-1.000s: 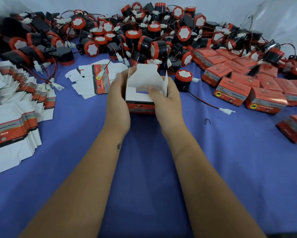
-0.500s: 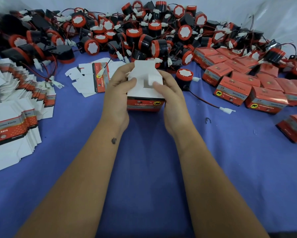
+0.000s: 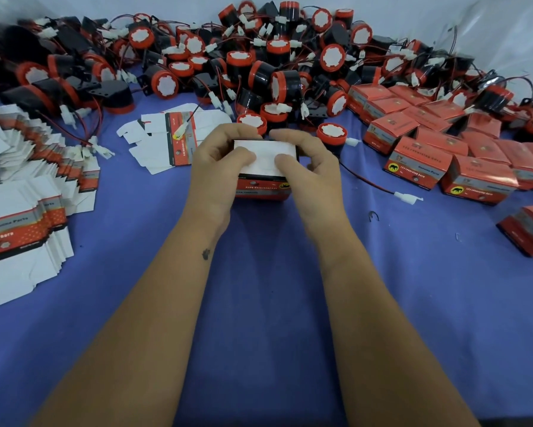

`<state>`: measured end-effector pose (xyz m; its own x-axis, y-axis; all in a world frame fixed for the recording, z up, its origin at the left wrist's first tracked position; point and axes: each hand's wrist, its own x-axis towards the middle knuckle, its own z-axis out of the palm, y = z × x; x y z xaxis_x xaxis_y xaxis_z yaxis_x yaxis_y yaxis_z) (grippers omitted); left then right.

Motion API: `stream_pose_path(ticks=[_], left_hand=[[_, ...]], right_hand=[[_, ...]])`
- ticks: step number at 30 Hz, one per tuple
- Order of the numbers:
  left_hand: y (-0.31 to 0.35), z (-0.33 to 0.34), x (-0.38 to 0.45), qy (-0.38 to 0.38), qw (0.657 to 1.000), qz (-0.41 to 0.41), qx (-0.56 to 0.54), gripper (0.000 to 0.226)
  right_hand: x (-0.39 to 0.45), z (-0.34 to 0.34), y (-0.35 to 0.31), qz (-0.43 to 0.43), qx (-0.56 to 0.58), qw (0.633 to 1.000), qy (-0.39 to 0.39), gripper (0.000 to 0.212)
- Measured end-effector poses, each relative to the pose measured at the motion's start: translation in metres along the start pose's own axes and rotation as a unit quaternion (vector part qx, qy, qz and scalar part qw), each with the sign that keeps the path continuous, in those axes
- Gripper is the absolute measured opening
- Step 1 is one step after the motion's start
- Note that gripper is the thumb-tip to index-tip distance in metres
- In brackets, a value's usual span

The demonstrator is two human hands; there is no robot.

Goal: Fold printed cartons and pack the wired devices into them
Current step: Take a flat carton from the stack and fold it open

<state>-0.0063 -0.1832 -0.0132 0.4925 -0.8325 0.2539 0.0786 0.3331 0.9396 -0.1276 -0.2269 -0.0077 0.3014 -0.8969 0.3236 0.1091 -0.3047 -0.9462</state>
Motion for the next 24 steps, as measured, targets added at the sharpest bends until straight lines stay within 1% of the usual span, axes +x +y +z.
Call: stream_pose_path(ticks=[2, 4, 6, 8, 9, 10, 11, 13, 15, 17, 18, 20, 21, 22, 23, 24], left_hand=[[0.0, 0.0, 0.001, -0.001, 1.0, -0.006, -0.01, 0.03], [-0.001, 0.001, 0.0, 0.002, 1.0, 0.002, 0.007, 0.032], [-0.001, 0.002, -0.001, 0.002, 0.999, 0.016, 0.029, 0.032], [-0.002, 0.003, -0.001, 0.004, 0.999, 0.023, 0.027, 0.03], [-0.001, 0.002, -0.001, 0.015, 0.999, 0.025, 0.019, 0.027], [-0.001, 0.002, 0.0, 0.032, 0.999, 0.03, 0.01, 0.023], [0.0, 0.002, 0.0, 0.046, 0.998, 0.038, 0.001, 0.019], [0.001, 0.002, 0.0, 0.061, 0.996, 0.071, -0.01, 0.015], [-0.001, 0.002, 0.0, 0.057, 0.992, 0.108, 0.009, 0.018], [-0.002, 0.004, -0.002, 0.06, 0.989, 0.118, 0.065, 0.025], [-0.003, 0.004, -0.002, 0.069, 0.984, 0.108, 0.121, 0.032], [-0.007, 0.003, -0.002, 0.073, 0.958, 0.065, 0.269, 0.047], [-0.009, 0.002, -0.002, 0.062, 0.953, 0.025, 0.297, 0.054], [-0.01, 0.002, -0.002, 0.05, 0.962, -0.032, 0.268, 0.063], [-0.007, 0.004, -0.001, 0.035, 0.975, -0.102, 0.197, 0.068], [-0.004, 0.004, -0.001, 0.017, 0.978, -0.154, 0.137, 0.069]], right_hand=[[0.002, -0.001, 0.001, 0.011, -0.021, 1.0, 0.005, 0.033], [0.003, -0.001, 0.0, 0.023, -0.066, 0.997, 0.013, 0.03], [0.001, -0.001, -0.002, 0.009, -0.082, 0.996, 0.018, 0.026], [-0.001, -0.001, -0.004, 0.009, -0.059, 0.998, 0.025, 0.018], [-0.001, 0.0, -0.005, 0.025, -0.024, 0.999, 0.028, 0.012], [0.0, 0.0, -0.006, 0.048, 0.01, 0.998, 0.032, 0.013], [0.002, -0.001, -0.006, 0.08, 0.034, 0.996, 0.035, 0.018], [0.004, -0.001, -0.006, 0.151, 0.046, 0.987, 0.017, 0.029], [0.002, 0.0, -0.003, 0.184, 0.026, 0.982, -0.033, 0.034], [0.0, 0.002, -0.003, 0.193, 0.048, 0.979, -0.044, 0.032], [-0.001, 0.003, -0.005, 0.189, 0.076, 0.978, -0.036, 0.032], [0.001, 0.002, -0.007, 0.15, 0.12, 0.981, -0.008, 0.026], [0.001, 0.001, -0.009, 0.116, 0.11, 0.987, 0.0, 0.018], [0.001, 0.0, -0.01, 0.079, 0.095, 0.992, 0.001, 0.011], [0.0, 0.0, -0.01, 0.048, 0.089, 0.995, -0.003, 0.005], [-0.001, -0.001, -0.011, 0.03, 0.09, 0.995, -0.006, 0.007]])
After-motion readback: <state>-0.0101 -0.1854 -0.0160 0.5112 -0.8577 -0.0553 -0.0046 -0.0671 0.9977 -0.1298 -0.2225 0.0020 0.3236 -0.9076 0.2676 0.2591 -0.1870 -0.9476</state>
